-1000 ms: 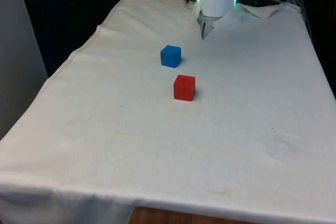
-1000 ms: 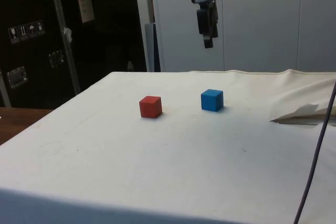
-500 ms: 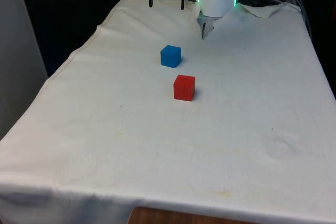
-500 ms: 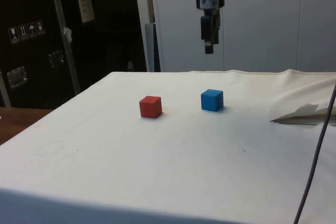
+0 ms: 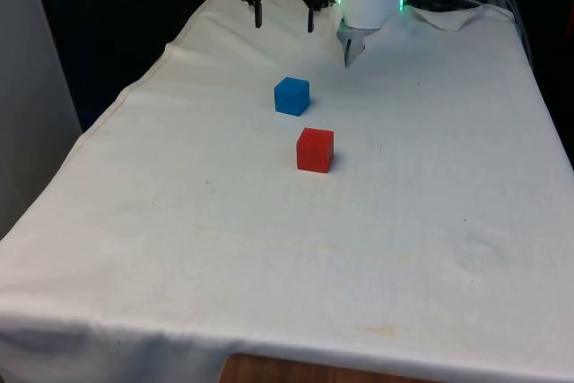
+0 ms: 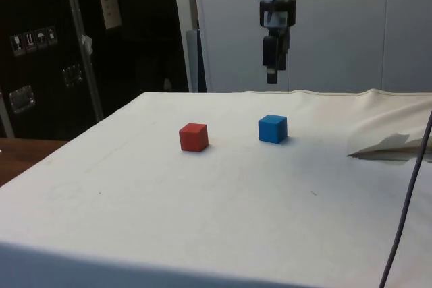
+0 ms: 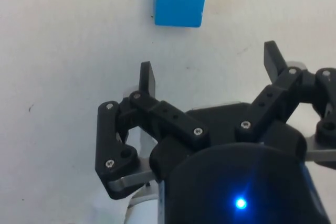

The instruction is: Stack the two cubes.

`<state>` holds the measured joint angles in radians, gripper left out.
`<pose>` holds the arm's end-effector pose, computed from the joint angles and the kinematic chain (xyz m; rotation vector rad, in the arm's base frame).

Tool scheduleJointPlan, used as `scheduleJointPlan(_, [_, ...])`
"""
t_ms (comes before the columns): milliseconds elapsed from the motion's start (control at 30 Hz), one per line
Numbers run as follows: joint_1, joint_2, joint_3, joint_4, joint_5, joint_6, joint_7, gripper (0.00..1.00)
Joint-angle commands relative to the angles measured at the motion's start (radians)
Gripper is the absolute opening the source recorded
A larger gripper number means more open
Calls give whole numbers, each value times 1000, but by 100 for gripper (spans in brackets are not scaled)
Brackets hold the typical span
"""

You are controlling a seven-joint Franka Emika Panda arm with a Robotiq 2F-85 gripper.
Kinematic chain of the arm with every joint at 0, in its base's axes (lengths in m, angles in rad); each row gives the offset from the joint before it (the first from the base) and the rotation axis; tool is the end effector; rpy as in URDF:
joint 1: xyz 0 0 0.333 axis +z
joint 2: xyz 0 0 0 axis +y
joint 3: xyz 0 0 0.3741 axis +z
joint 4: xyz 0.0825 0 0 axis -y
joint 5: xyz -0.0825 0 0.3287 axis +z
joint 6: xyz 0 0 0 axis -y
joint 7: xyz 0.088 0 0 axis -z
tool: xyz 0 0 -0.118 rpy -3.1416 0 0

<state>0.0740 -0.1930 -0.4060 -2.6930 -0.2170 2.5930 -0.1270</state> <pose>0.3514 -0.1197 0.3869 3.0771 -0.0317 0.1106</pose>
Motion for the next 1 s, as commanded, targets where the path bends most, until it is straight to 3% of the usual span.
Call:
scheduleJointPlan(0, [2,12,-2,-2,11,19,6,100])
scheduleJointPlan(233, [4,78,0,-2,41,75,44,100])
scheduleJointPlan(267, [1,70,0,0,29,60,39,100])
scheduleJointPlan(567, [10,149,7,0,102,136,64,100])
scheduleJointPlan(600, [5,147,5,2,84,126,65,100])
scheduleJointPlan(700, [14,171,15,0,135,159,63,100])
scheduleJointPlan(833, [15,192,26,-1,167,180,61,100])
scheduleJointPlan(867, [10,193,23,3,148,169,65,100])
scheduleJointPlan(900, [16,202,32,-2,182,192,60,100])
scheduleJointPlan(967, [16,213,39,-2,197,204,61,100])
